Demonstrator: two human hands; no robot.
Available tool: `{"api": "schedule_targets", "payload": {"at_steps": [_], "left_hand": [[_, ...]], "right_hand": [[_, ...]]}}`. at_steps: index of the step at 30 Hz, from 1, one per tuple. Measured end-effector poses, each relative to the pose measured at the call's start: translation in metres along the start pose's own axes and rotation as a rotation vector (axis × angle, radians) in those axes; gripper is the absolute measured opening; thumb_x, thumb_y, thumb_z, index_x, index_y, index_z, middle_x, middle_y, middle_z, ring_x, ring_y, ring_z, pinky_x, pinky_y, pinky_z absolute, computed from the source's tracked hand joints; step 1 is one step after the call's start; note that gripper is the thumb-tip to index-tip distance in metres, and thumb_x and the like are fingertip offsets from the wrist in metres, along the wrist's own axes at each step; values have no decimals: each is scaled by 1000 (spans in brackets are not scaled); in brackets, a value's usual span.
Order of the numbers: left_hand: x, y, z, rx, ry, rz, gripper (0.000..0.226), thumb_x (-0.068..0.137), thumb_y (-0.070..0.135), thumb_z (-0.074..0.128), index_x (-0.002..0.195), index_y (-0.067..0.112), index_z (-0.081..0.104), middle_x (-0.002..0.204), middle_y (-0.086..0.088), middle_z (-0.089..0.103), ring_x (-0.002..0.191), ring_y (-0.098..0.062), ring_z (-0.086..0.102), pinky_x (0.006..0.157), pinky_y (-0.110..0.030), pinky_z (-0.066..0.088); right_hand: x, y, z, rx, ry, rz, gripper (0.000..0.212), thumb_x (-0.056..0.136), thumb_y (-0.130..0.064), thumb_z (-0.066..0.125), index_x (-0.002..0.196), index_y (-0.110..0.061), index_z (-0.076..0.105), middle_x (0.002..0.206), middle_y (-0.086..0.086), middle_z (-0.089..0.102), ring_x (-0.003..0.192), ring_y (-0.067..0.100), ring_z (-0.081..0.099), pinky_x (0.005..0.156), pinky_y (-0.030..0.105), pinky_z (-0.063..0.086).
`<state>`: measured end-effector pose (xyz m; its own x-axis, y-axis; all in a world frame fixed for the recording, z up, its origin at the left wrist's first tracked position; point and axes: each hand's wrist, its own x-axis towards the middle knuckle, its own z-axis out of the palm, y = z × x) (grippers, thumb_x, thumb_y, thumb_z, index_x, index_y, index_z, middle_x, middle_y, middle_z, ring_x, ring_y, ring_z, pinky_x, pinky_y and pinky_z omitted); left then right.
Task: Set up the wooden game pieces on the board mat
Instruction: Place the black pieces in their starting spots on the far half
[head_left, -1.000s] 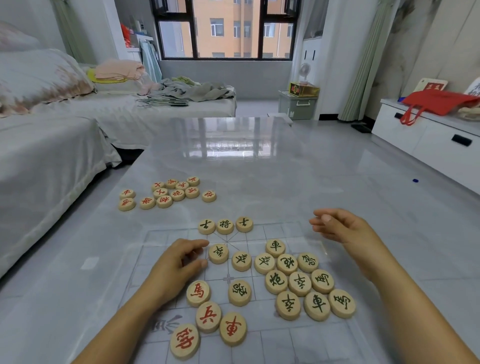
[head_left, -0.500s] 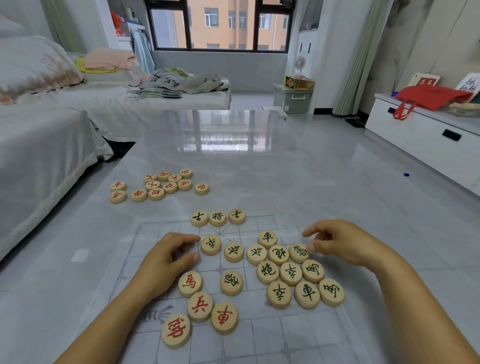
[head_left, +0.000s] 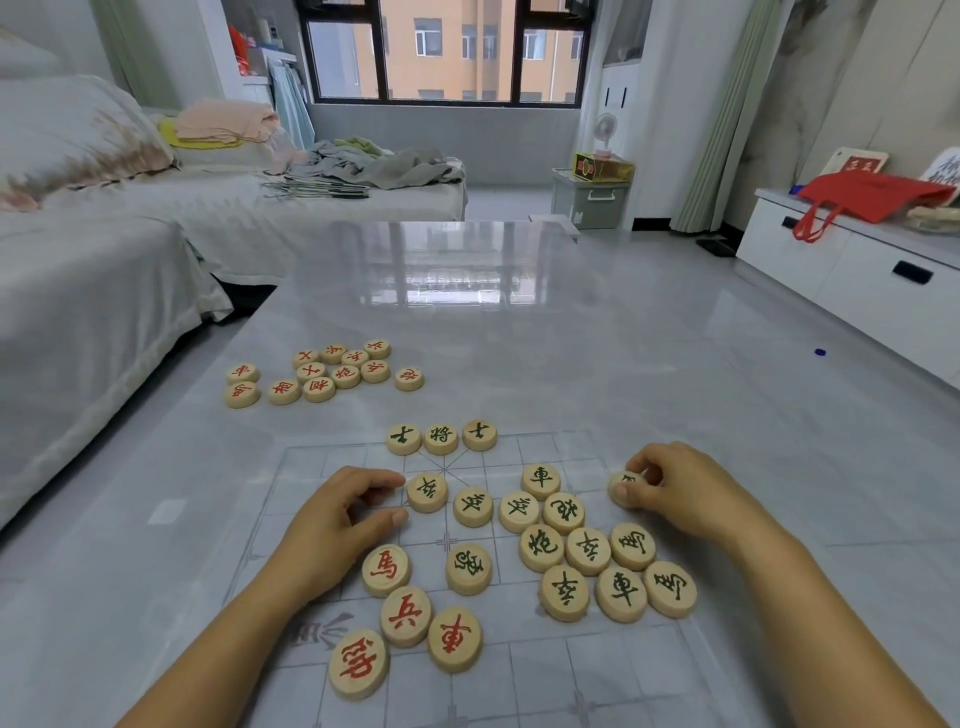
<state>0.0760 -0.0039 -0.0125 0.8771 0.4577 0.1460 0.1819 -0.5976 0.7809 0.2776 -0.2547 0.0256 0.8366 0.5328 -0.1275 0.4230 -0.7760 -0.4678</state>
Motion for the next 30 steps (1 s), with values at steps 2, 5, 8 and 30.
{"api": "schedule_targets", "payload": {"at_steps": [2, 5, 8, 30], "left_hand": [[0, 1, 0, -9, 2, -5, 28, 80, 21, 67, 95, 42, 55, 102, 11, 56, 96, -4, 52, 76, -14, 39], [-1, 3, 0, -9, 0, -2, 29, 80, 21, 67, 95, 43, 54, 103, 12, 56, 97, -5, 52, 76, -14, 39], [-2, 10, -2, 16, -25, 7, 31, 80, 22, 67, 95, 45, 51, 103, 15, 54, 97, -3, 51, 74, -12, 38], [-20, 48, 27, 264, -211, 91, 37, 72, 41, 71, 105, 40, 55, 99, 18, 50, 96, -7, 47, 82, -20, 39]], "right_hand": [[0, 1, -2, -9, -58, 5, 33, 84, -40, 61, 110, -22, 55, 104, -2, 51, 89, 14, 52, 75, 27, 41], [1, 0, -2, -25, -117, -20, 38, 84, -38, 63, 119, -26, 53, 105, -2, 51, 93, 14, 52, 78, 26, 40], [1, 2, -3, -34, -87, -7, 32, 84, -37, 63, 113, -25, 56, 102, -3, 53, 90, 15, 53, 77, 27, 42], [2, 3, -1, -83, -98, -28, 36, 84, -37, 63, 116, -24, 53, 105, -3, 51, 92, 14, 52, 77, 25, 41]]}}
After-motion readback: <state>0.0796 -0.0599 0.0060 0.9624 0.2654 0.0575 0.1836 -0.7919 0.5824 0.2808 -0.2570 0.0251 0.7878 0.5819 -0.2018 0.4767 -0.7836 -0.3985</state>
